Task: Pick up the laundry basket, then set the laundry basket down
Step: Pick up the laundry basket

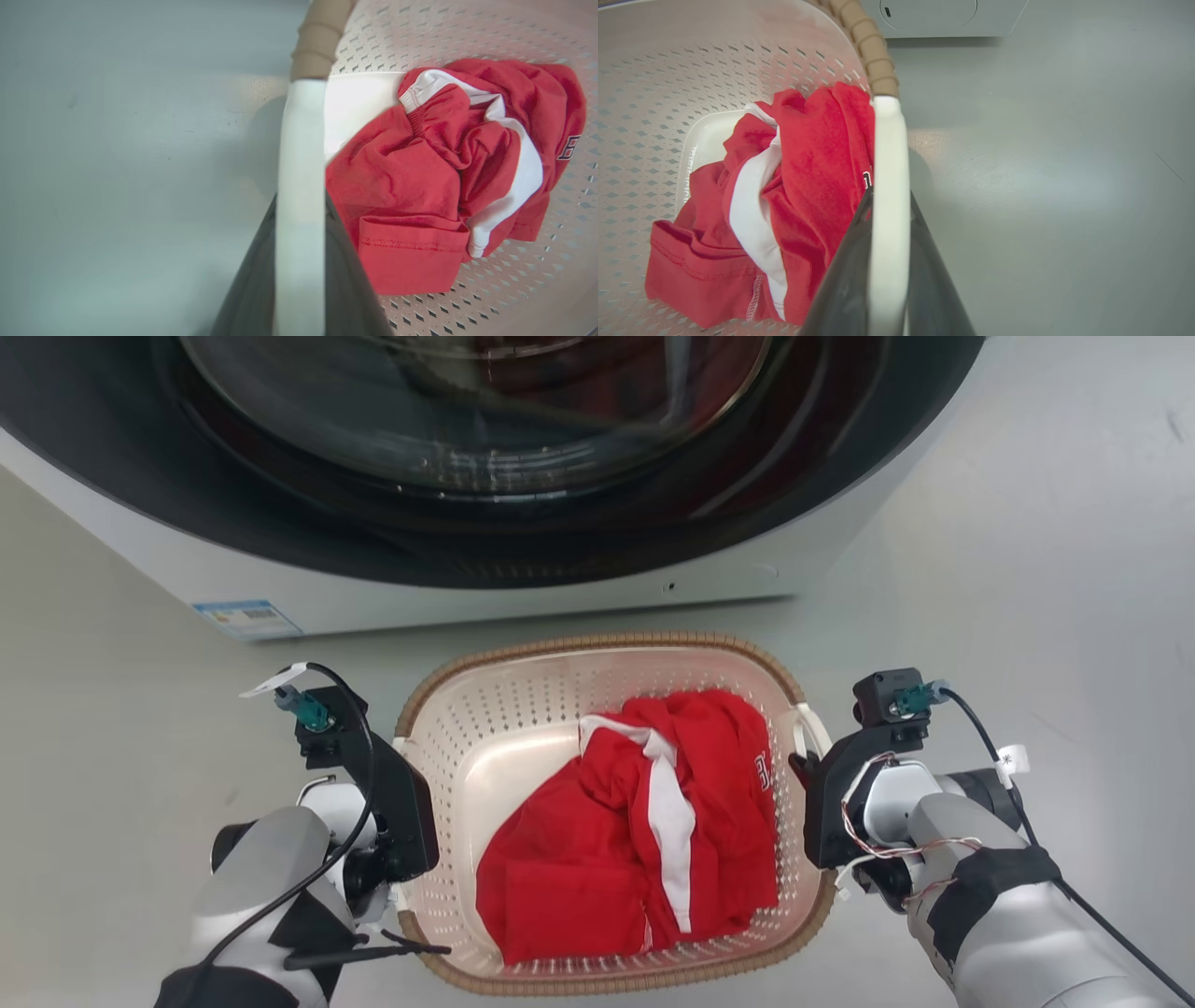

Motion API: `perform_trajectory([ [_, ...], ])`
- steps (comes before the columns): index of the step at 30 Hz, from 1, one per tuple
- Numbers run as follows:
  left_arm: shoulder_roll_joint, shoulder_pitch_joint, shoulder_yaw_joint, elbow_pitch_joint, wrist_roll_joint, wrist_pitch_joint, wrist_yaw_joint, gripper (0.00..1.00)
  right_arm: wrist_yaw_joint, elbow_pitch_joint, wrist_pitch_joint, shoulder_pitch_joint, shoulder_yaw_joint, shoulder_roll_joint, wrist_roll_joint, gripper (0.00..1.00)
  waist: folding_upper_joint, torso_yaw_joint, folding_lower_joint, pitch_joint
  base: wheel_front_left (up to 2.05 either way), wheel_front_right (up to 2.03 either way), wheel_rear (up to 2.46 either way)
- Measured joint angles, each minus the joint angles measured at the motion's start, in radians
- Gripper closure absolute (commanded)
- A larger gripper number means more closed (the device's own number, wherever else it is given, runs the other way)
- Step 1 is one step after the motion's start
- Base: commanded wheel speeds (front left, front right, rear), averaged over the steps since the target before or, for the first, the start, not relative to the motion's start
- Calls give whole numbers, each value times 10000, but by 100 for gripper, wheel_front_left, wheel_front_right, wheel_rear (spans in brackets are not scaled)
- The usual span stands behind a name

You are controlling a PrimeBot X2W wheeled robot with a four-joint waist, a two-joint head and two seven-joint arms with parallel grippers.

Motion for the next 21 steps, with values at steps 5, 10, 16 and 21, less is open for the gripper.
perform_trajectory([
  [5,6,255,-23,67,-203,422,0,100,2,8,424,223,188,2,251,100,0,3,-1,-593,0,0,0],
  [10,25,574,-73,140,-360,899,0,100,2,-4,955,570,401,17,688,100,-1,0,-1,-1342,0,0,0],
  [16,42,931,-163,190,-704,1404,0,100,2,-2,1569,903,562,17,1185,100,-1,0,-2,-2239,0,0,0],
  [21,48,1264,-217,255,-869,1756,0,100,0,0,2042,1188,667,19,1505,100,-1,11,-2,-2951,0,0,0],
])
